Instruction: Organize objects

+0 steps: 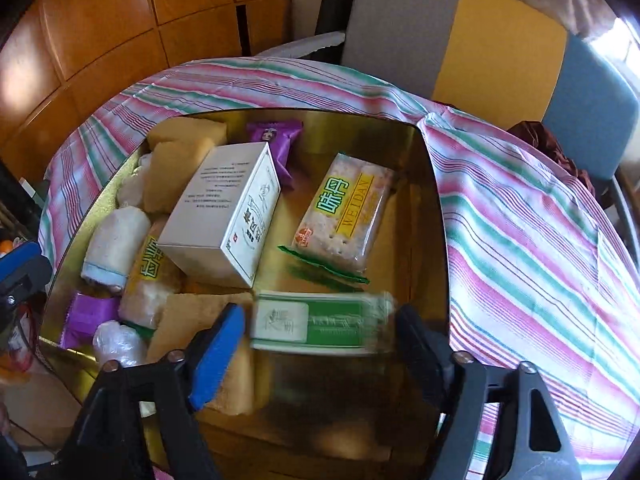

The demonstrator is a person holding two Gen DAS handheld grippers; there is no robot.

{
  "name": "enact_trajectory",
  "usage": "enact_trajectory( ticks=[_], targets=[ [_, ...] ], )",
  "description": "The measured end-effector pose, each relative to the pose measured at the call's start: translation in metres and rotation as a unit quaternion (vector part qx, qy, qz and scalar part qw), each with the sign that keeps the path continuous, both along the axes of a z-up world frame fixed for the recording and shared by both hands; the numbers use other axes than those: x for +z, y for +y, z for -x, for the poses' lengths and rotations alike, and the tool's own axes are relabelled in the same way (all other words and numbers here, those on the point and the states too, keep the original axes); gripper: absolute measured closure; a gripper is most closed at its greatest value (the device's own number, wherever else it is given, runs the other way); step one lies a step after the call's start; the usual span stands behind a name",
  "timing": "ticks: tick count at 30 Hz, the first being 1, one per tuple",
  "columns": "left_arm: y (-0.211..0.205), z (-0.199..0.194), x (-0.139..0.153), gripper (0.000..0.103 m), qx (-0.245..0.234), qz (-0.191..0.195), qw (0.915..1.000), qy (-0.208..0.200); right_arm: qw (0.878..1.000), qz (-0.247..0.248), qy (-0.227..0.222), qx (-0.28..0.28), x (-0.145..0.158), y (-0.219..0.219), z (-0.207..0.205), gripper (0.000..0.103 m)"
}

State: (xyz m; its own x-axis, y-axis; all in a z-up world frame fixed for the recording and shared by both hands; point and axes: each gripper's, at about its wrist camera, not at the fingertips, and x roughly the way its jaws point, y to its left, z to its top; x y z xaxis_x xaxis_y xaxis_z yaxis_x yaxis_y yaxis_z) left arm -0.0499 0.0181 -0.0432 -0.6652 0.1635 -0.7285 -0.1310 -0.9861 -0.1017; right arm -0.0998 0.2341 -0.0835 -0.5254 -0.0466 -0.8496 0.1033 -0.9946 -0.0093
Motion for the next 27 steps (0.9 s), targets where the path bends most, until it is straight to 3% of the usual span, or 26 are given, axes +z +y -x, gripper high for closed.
enact_trajectory(
  ticks=[4,10,15,18,22,27],
  targets=[
    [0.006,-0.001,0.001,0.058,-0.006,0.008,0.9999,0.004,1.000,-0.003,0.005,-0.001,-0.003,-0.004,-0.002,0.015],
    [0.013,-0.006,0.011,0.057,0.004,0.035,0.9991,0.025,0.999,-0.002,0.048,-0.015,0.014,-0.009,-0.020,0.008],
    [0.021,-0.015,0.027,0.038,0.027,0.058,0.9961,0.061,0.995,0.007,0.087,-0.043,0.034,-0.014,-0.043,0.005],
    [0.022,-0.023,0.037,0.038,0.029,0.043,0.9950,0.085,0.993,0.005,0.098,-0.066,0.042,-0.016,-0.057,0.005],
    [0.029,-0.032,0.046,0.038,0.019,0.060,0.9924,0.106,0.987,-0.021,0.122,-0.100,0.054,-0.019,-0.077,0.003],
    [0.029,-0.035,0.041,0.038,0.019,0.053,0.9943,0.090,0.979,-0.012,0.152,-0.133,0.068,-0.013,-0.091,0.000]
  ],
)
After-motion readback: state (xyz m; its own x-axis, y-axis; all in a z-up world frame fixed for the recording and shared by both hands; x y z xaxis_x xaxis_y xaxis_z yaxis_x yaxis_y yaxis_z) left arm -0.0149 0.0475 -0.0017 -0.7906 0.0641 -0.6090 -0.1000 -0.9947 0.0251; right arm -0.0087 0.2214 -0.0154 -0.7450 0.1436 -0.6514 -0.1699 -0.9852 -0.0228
